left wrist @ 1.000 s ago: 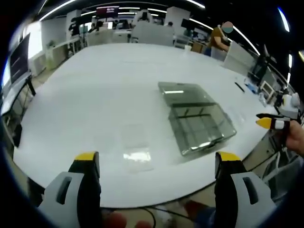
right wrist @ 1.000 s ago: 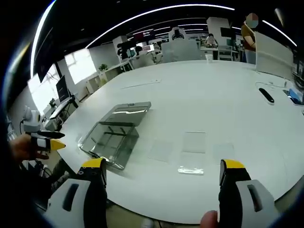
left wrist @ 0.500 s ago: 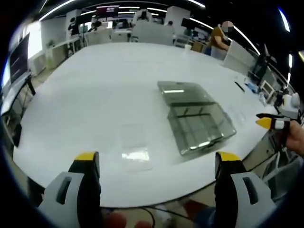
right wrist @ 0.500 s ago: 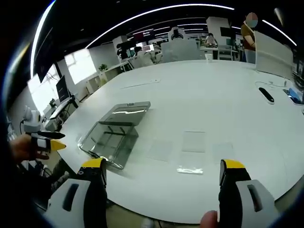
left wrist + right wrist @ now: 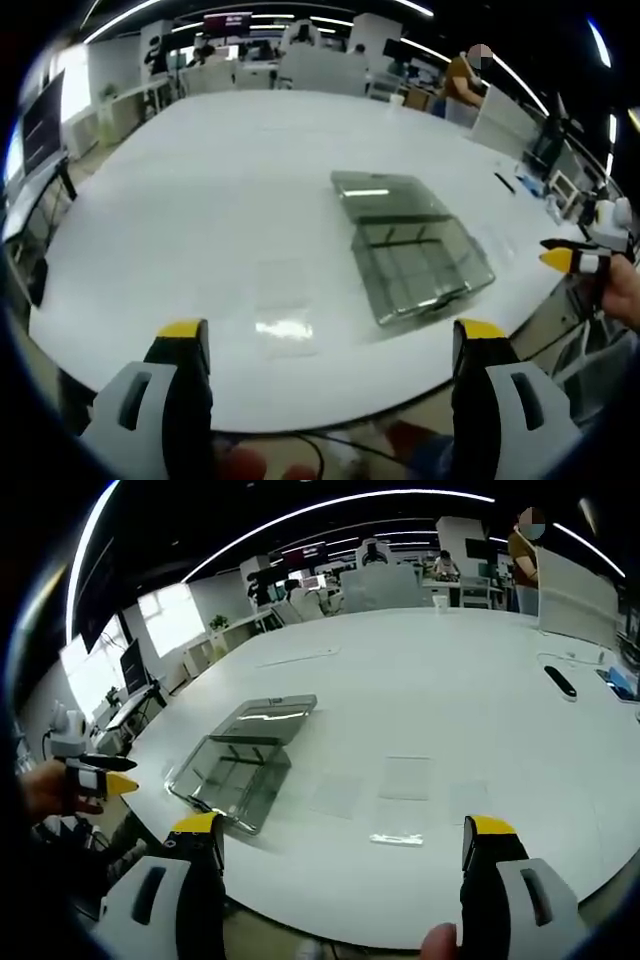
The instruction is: Insert the divider into the dual guide fixture by aligning both edges with the guide slots and pushing it downward to the bottom, including one-sided entry, uneven engagement, binding, and posture correction.
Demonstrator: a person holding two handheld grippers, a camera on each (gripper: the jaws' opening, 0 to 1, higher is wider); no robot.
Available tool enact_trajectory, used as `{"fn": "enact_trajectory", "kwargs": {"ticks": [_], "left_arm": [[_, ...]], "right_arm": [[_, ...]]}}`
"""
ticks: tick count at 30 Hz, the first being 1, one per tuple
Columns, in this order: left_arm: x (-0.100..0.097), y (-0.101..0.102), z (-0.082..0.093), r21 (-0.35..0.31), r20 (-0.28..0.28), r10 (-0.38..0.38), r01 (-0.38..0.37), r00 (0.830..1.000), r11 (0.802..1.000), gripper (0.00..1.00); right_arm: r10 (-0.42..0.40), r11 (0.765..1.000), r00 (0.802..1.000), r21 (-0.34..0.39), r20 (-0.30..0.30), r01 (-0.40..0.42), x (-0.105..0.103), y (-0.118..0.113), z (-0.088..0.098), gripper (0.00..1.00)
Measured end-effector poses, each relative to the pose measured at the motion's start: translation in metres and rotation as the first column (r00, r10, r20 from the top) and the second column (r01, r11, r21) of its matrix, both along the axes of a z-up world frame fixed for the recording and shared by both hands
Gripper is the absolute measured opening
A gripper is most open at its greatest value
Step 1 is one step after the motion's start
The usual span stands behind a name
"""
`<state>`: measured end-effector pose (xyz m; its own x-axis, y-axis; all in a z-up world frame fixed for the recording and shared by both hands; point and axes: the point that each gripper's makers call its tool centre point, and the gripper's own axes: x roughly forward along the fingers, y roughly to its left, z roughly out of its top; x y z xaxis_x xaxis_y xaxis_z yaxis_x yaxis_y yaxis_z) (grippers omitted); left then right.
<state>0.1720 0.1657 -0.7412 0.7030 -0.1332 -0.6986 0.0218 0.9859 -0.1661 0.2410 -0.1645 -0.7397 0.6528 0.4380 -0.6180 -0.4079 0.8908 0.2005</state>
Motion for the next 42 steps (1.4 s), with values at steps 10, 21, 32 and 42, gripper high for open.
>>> {"fn": "enact_trajectory", "kwargs": {"ticks": [10,21,32,42], "left_arm": [[0.0014,-0.0019,0.0026,0.001,0.002,0.001,-0.001,1.000,1.000,0.99],[0.0045,-0.0049,0.0067,0.006,0.009,-0.009,0.009,1.000,1.000,0.99],[0.0051,-0.0054,0.0045,0.003,0.002,-0.012,0.012,1.000,1.000,0.99],[0.0041,-0.0063,0.0030,-0.007,-0.003,-0.011,0.011,1.000,1.000,0.99]], "right_arm": [[0.009,1.000,1.000,0.003,0.002,-0.009,0.0010,0.0001,0.0015,0.98],[0.008,1.000,1.000,0.003,0.003,-0.008,0.0017,-0.0035,0.0041,0.97],[-0.001,1.000,1.000,0.005,0.003,0.001,0.0014,-0.0059,0.0030,0.98],[0.001,1.000,1.000,-0.001,-0.003,-0.001,-0.0004,-0.0051,0.0017,0.98]]}}
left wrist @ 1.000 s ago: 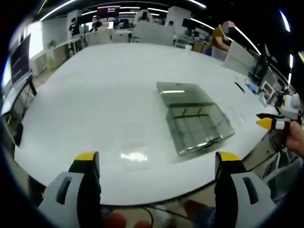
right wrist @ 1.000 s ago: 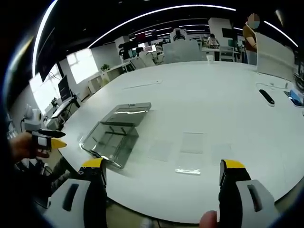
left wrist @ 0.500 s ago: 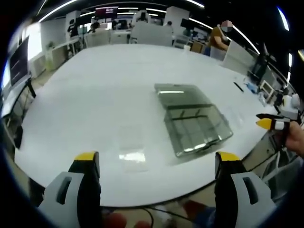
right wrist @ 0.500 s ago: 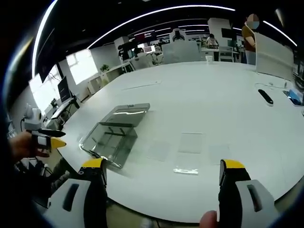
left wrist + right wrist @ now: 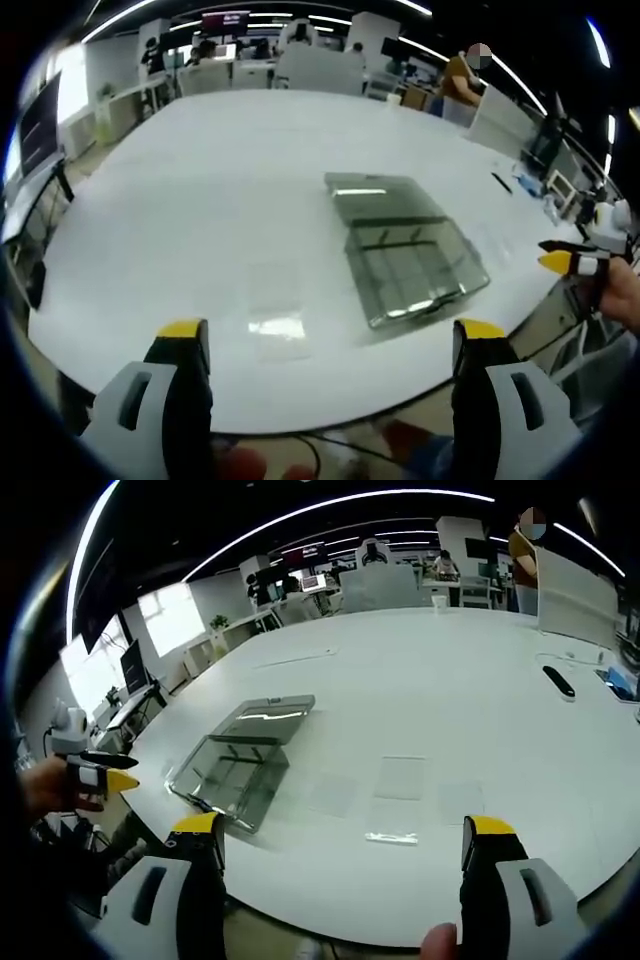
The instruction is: Insert the divider into the dual guide fixture by aligning both edges with the guide slots and pushing it downward to the bottom, including one-sided entry, uneven engagement, binding, and posture correction.
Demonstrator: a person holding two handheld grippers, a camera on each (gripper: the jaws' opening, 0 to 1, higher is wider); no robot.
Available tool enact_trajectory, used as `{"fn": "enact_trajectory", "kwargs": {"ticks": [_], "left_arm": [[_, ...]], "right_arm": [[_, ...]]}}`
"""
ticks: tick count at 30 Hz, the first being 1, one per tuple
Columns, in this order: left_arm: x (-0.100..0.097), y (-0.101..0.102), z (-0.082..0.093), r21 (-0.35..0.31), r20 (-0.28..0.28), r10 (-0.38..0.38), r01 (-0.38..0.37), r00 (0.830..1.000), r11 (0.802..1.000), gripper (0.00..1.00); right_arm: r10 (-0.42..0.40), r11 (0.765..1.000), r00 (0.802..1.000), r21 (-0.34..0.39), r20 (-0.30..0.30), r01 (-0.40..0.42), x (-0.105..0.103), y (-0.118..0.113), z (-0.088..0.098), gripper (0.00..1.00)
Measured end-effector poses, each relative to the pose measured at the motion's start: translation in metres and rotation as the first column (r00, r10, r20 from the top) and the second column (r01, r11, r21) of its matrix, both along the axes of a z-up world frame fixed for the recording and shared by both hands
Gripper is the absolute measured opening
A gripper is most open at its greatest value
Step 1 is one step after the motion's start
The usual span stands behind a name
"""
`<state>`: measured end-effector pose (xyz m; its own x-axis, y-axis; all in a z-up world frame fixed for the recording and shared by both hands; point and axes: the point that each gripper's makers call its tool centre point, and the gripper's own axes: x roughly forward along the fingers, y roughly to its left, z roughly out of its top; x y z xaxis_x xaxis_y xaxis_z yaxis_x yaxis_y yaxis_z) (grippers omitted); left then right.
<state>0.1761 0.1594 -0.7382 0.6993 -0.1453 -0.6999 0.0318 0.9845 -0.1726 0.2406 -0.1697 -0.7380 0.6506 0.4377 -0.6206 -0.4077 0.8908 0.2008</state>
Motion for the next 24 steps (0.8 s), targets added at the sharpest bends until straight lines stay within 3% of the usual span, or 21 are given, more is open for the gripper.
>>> {"fn": "enact_trajectory", "kwargs": {"ticks": [24], "left_arm": [[-0.0057,0.0009,0.0008,-0.003,0.000,0.008,-0.008,1.000,1.000,0.99]], "right_arm": [[0.007,1.000,1.000,-0.006,-0.006,-0.007,-0.0046,-0.0001,-0.0014,0.97]]}}
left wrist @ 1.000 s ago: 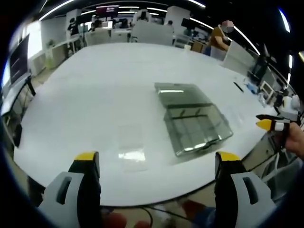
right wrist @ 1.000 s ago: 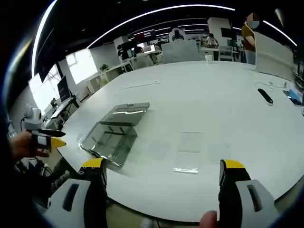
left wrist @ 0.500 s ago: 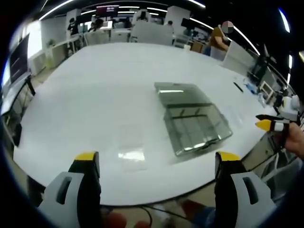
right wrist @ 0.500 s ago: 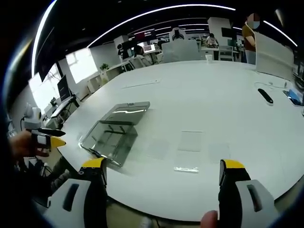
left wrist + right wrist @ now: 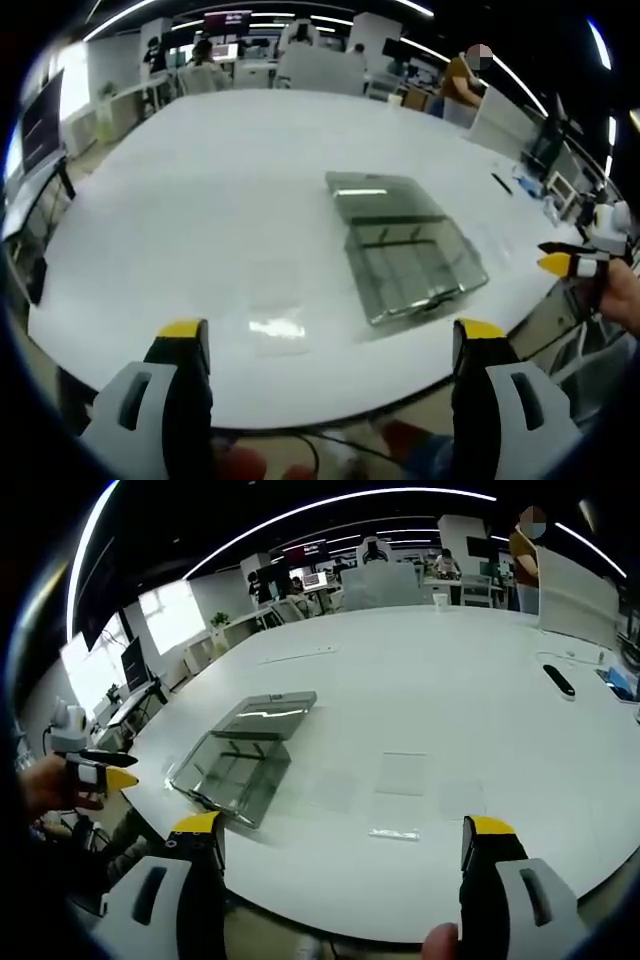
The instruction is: Insert the divider into the dual guide fixture by aligning both edges with the guide slots and pushing it downward to the bottom, including one-sided entry, uneven engagement, binding, and posture correction.
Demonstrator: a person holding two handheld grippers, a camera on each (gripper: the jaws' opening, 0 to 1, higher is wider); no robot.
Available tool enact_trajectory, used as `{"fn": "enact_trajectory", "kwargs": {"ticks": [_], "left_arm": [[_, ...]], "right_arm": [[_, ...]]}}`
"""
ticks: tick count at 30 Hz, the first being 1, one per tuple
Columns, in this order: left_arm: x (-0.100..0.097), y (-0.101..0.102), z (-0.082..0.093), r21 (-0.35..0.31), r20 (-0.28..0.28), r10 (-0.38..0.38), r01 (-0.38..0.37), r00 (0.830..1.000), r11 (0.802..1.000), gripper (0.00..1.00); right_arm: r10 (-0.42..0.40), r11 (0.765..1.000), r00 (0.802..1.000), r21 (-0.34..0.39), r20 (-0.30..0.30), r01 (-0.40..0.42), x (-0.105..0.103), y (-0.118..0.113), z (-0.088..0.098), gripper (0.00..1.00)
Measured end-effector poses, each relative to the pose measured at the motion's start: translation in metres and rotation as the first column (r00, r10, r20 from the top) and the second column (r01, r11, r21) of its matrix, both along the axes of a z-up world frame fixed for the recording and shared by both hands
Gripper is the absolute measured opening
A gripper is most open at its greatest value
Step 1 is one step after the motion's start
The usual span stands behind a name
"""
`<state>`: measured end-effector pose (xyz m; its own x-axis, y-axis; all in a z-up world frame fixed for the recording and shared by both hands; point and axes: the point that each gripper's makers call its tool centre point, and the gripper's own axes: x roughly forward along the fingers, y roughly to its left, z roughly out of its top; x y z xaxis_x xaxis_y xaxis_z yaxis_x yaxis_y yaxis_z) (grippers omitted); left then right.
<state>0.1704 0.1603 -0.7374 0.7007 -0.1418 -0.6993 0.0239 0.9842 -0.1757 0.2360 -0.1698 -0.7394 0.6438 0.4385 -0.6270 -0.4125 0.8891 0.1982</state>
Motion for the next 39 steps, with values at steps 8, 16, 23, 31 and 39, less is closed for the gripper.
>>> {"fn": "enact_trajectory", "kwargs": {"ticks": [8,16,23,31,39], "left_arm": [[-0.0018,0.0000,-0.0006,-0.001,-0.003,0.003,-0.003,1.000,1.000,0.99],[-0.0032,-0.0007,-0.0010,-0.003,-0.004,0.005,-0.005,1.000,1.000,0.99],[-0.0034,-0.0004,-0.0011,-0.004,-0.006,0.007,-0.007,1.000,1.000,0.99],[-0.0026,-0.0003,-0.0014,-0.005,-0.008,0.008,-0.008,1.000,1.000,0.99],[-0.0014,0.0003,-0.0025,-0.005,-0.011,0.007,-0.007,1.000,1.000,0.99]], "right_arm": [[0.002,1.000,1.000,0.002,0.002,-0.002,0.0004,0.0010,0.0014,0.97],[0.001,1.000,1.000,-0.002,-0.003,-0.001,-0.0003,0.0000,-0.0001,0.97],[-0.001,1.000,1.000,-0.002,-0.005,0.001,-0.0015,-0.0006,-0.0009,0.97],[-0.006,1.000,1.000,-0.008,-0.006,0.006,-0.0002,-0.0023,-0.0007,0.97],[-0.013,1.000,1.000,-0.019,-0.012,0.013,0.0018,-0.0044,-0.0027,0.96]]}}
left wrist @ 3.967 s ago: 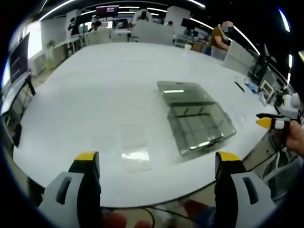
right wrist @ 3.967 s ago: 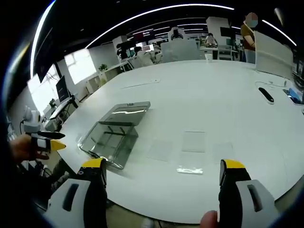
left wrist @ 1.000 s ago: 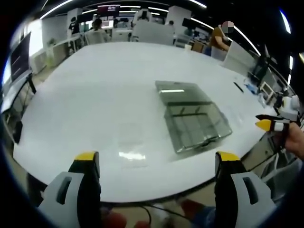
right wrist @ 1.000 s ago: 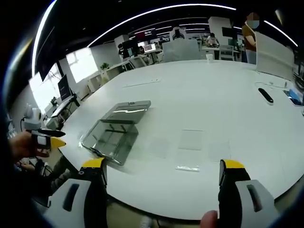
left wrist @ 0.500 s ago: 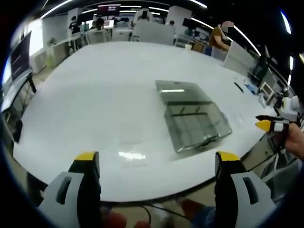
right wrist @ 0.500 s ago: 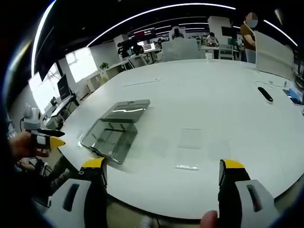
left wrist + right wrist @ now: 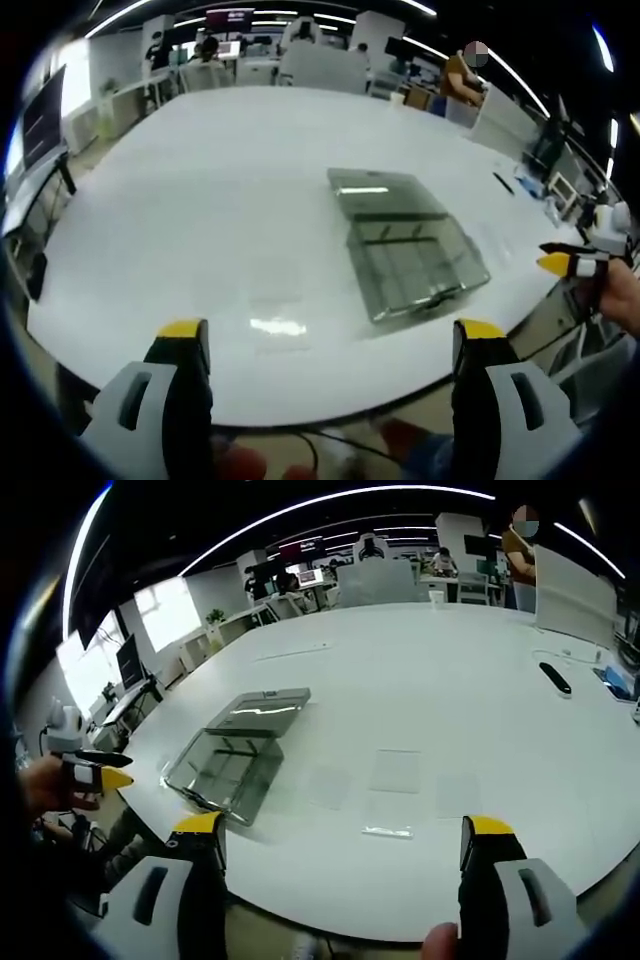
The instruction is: Insert the divider into the dual guide fixture by aligning both edges with the guide slots and pushing it downward to the bottom, including one-sided entry, uneven engagement, binding, and posture correction.
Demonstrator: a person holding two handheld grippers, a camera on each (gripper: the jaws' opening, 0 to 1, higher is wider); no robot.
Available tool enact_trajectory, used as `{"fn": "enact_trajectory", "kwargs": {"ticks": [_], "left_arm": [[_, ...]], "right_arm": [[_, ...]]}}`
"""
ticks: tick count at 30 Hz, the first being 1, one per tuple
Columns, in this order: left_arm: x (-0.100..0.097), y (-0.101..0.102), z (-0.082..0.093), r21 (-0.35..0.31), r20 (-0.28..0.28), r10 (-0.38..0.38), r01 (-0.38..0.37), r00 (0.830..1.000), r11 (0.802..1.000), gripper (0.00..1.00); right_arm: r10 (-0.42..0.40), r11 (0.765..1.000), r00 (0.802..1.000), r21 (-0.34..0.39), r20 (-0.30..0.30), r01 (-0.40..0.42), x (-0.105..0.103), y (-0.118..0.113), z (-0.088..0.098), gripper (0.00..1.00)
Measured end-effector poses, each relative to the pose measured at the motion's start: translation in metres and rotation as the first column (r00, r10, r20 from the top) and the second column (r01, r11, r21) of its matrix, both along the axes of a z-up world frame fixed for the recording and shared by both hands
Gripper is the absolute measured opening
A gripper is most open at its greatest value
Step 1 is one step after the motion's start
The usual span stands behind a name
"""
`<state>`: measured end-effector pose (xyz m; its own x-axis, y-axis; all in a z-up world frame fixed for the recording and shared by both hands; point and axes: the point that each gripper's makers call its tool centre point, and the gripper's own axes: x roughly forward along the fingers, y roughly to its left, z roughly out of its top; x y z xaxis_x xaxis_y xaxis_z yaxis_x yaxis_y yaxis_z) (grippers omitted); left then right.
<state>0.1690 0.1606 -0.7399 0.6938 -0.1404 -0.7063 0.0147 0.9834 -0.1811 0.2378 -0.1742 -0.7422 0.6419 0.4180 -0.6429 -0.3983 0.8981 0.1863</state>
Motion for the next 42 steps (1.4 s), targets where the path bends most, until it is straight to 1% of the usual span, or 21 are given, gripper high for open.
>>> {"fn": "enact_trajectory", "kwargs": {"ticks": [2,4,6,12,25,40,42], "left_arm": [[0.0004,0.0002,0.0000,0.001,0.000,-0.002,0.002,1.000,1.000,0.99],[0.0005,0.0008,-0.0001,0.002,-0.001,0.000,0.000,1.000,1.000,0.99],[0.0005,0.0008,-0.0001,0.003,-0.001,-0.002,0.002,1.000,1.000,0.99],[0.0005,0.0010,-0.0007,0.000,-0.004,0.000,0.000,1.000,1.000,0.99],[0.0020,-0.0003,-0.0012,-0.006,-0.005,0.000,0.000,1.000,1.000,0.99],[0.0026,-0.0002,-0.0031,-0.006,-0.010,0.004,-0.004,1.000,1.000,0.99],[0.0041,-0.0010,-0.0019,-0.009,-0.004,0.003,-0.003,1.000,1.000,0.99]], "right_arm": [[-0.001,1.000,1.000,-0.017,-0.002,0.001,0.0005,-0.0017,-0.0016,0.96],[-0.011,1.000,1.000,-0.012,-0.006,0.011,0.0012,-0.0021,-0.0022,0.96],[-0.015,1.000,1.000,-0.026,-0.007,0.015,0.0020,-0.0045,-0.0031,0.96],[-0.021,1.000,1.000,-0.011,-0.010,0.021,0.0040,-0.0054,-0.0017,0.95],[-0.017,1.000,1.000,-0.019,-0.018,0.016,0.0042,-0.0078,-0.0021,0.95],[0.010,1.000,1.000,-0.002,-0.022,-0.011,0.0081,-0.0055,-0.0018,0.94],[0.015,1.000,1.000,0.000,-0.021,-0.015,0.0088,-0.0050,-0.0012,0.94]]}}
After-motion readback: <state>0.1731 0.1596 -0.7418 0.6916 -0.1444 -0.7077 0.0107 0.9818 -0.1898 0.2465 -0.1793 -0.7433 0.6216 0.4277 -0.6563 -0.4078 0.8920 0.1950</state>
